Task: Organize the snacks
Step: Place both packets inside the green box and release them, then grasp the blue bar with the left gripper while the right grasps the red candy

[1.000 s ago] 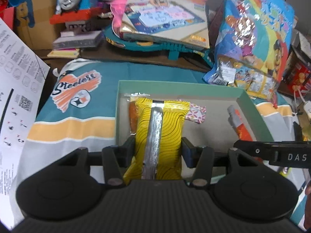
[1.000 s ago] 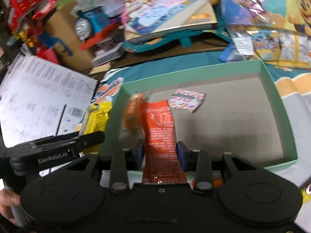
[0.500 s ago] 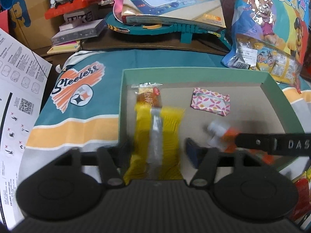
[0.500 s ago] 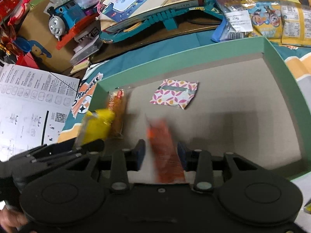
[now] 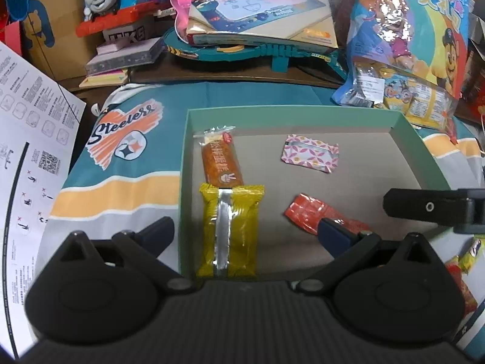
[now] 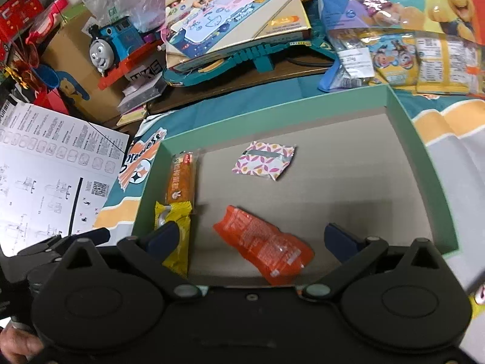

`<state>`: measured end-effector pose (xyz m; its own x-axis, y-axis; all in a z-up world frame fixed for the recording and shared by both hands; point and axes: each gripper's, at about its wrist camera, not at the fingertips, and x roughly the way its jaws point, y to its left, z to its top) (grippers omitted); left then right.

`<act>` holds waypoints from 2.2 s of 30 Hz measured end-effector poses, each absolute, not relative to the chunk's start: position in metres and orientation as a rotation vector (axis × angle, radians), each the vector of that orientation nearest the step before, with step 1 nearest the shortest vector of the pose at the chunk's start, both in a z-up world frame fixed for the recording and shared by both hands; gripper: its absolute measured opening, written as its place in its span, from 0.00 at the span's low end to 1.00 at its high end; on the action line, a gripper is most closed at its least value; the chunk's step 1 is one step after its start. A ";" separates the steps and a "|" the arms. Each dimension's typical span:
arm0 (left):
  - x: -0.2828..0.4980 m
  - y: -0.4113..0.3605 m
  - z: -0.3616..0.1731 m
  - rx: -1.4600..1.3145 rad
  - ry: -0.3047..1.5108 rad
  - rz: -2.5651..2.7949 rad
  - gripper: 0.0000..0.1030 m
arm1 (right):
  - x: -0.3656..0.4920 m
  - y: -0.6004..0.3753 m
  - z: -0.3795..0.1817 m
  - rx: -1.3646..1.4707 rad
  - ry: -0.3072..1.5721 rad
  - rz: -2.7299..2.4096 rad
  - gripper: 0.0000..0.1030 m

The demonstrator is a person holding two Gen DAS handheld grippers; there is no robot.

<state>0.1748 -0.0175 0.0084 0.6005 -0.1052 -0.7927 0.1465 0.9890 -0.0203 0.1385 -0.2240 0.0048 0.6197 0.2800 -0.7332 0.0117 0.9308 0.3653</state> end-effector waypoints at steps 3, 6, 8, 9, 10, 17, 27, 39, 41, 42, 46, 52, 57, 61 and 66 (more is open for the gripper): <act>0.161 -0.017 0.017 0.050 0.903 -0.151 1.00 | 0.121 -0.230 0.014 0.358 0.870 0.158 1.00; 0.147 -0.017 0.023 0.051 0.897 -0.156 1.00 | 0.102 -0.234 0.021 0.355 0.851 0.161 1.00; 0.137 -0.016 0.025 0.055 0.897 -0.158 1.00 | 0.089 -0.236 0.025 0.352 0.836 0.162 1.00; 0.131 -0.016 0.026 0.056 0.897 -0.160 1.00 | 0.082 -0.237 0.026 0.352 0.825 0.163 1.00; 0.125 -0.016 0.026 0.060 0.898 -0.163 1.00 | 0.074 -0.237 0.028 0.347 0.814 0.162 1.00; 0.090 -0.014 0.010 0.080 0.937 -0.183 1.00 | 0.036 -0.233 0.022 0.309 0.812 0.172 1.00; 0.046 -0.018 -0.033 0.155 1.006 -0.246 0.90 | 0.004 -0.234 -0.014 0.389 0.916 0.159 1.00; 0.043 -0.034 -0.067 0.192 1.071 -0.316 0.41 | -0.003 -0.227 -0.034 0.414 0.968 0.184 0.99; 0.045 -0.034 -0.068 0.188 1.059 -0.311 0.34 | -0.002 -0.222 -0.037 0.389 0.975 0.195 0.93; 0.046 -0.032 -0.068 0.187 1.053 -0.304 0.34 | -0.002 -0.219 -0.038 0.376 0.978 0.199 0.93; 0.056 -0.011 -0.068 0.124 1.063 -0.275 0.34 | -0.002 -0.203 -0.043 0.312 0.995 0.226 0.74; 0.065 0.014 -0.069 0.046 1.077 -0.292 0.33 | 0.002 -0.167 -0.056 0.191 1.032 0.304 0.57; 0.070 0.025 -0.070 0.008 1.080 -0.311 0.32 | 0.009 -0.147 -0.070 0.092 1.056 0.307 0.50; 0.073 0.034 -0.072 -0.025 1.087 -0.315 0.32 | 0.014 -0.141 -0.080 0.041 1.069 0.302 0.49; 0.078 0.034 -0.073 -0.023 1.094 -0.296 0.35 | 0.011 -0.127 -0.084 -0.046 1.023 0.313 0.48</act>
<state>0.0780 0.0344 -0.0727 0.4235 -0.2477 -0.8714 0.2250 0.9605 -0.1637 0.0106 -0.1270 -0.0842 0.4803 0.2353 -0.8449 -0.2782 0.9545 0.1076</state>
